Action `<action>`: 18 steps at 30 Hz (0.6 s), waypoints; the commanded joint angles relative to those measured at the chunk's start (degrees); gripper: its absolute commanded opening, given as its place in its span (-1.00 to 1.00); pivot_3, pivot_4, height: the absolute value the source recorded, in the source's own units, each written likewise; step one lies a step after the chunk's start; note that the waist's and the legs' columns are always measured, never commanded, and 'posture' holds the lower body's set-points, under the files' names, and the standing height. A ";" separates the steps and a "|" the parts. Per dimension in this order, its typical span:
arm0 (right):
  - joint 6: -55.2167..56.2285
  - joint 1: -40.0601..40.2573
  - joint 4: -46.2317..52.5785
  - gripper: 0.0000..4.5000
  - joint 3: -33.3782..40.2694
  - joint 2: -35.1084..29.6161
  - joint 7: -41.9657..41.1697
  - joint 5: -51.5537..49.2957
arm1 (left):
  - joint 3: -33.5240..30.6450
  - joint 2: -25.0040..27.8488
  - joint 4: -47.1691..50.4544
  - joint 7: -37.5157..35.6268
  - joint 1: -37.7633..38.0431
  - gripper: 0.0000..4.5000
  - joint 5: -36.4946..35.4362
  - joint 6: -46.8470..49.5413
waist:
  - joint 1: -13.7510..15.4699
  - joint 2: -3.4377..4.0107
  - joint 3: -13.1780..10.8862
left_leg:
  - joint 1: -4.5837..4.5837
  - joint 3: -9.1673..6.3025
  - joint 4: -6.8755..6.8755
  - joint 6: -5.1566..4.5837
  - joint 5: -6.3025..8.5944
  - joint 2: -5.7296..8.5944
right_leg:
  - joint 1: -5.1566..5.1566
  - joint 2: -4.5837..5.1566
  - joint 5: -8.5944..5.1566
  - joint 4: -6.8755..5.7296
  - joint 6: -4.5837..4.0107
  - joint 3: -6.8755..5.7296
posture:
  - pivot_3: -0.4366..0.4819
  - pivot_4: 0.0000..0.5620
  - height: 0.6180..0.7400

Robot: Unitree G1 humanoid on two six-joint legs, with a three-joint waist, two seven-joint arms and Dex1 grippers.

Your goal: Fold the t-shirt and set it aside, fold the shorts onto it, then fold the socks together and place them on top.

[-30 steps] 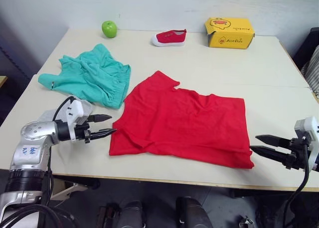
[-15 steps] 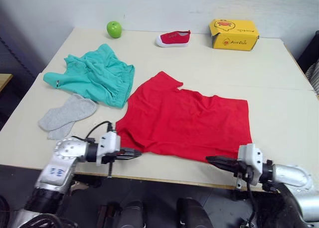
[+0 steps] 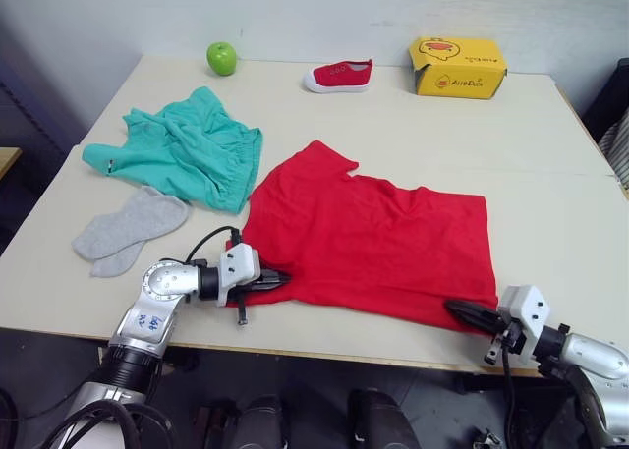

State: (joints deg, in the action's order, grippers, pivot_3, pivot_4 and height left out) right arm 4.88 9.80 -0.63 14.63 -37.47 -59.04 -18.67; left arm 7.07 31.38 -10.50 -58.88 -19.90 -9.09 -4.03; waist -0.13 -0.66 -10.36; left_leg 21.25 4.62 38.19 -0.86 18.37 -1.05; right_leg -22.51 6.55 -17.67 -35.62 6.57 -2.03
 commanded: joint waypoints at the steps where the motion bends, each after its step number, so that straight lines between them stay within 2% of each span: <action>1: -0.13 1.69 0.15 -1.00 5.12 0.27 4.75 -1.04 | -3.12 -0.20 -0.82 2.99 -0.35 -0.99 -0.95 0.56 | -0.01 0.00 0.00 | 0.00 0.00 0.00 0.00 0.00 0.00 | 0.00 0.01 0.00 -0.01 0.00 0.00 | -0.05 -0.47 1.00; 7: -4.09 5.36 5.22 -1.00 11.71 0.28 9.71 -4.80 | -10.37 0.59 -1.67 10.10 0.64 -0.99 -2.57 3.35 | -0.06 0.00 0.00 | 0.00 0.00 -0.04 0.02 0.01 -0.02 | -0.01 0.04 0.00 0.02 0.00 0.01 | -0.05 -0.47 1.00; 12: -7.60 7.27 13.96 -1.00 12.52 -0.11 10.09 -8.54 | -15.44 3.15 5.92 3.77 4.85 -0.99 -11.75 6.52 | -0.26 0.01 0.00 | -0.03 0.00 -0.11 0.09 0.02 -0.11 | -0.03 0.01 0.00 0.03 0.00 0.00 | -0.05 -0.47 1.00; 15: -10.61 6.27 22.48 -1.00 7.00 1.73 12.45 -9.14 | -15.12 5.42 11.66 0.70 8.34 -0.99 -13.07 7.25 | -0.28 0.01 0.00 | -0.01 -0.01 -0.10 0.09 0.02 -0.12 | -0.03 0.02 0.00 0.05 -0.01 0.01 | -0.05 -0.47 1.00; 18: -10.08 6.27 26.34 -1.00 -1.66 3.99 12.91 -4.94 | -12.68 5.50 16.58 0.97 13.05 -0.99 -10.41 5.22 | -0.29 0.04 0.06 | -0.04 -0.07 -0.13 0.17 0.04 -0.19 | -0.01 0.01 -0.04 0.07 -0.08 0.11 | -0.05 -0.47 1.00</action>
State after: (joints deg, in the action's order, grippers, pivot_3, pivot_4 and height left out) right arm -5.51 15.47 23.37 16.16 -34.11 -46.52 -25.31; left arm -7.07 36.91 2.78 -57.70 -8.79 -20.26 2.69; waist -0.42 -0.62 -10.30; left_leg 21.22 4.53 38.05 -0.69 18.42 -1.24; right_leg -22.52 6.56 -17.74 -35.56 6.43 -1.80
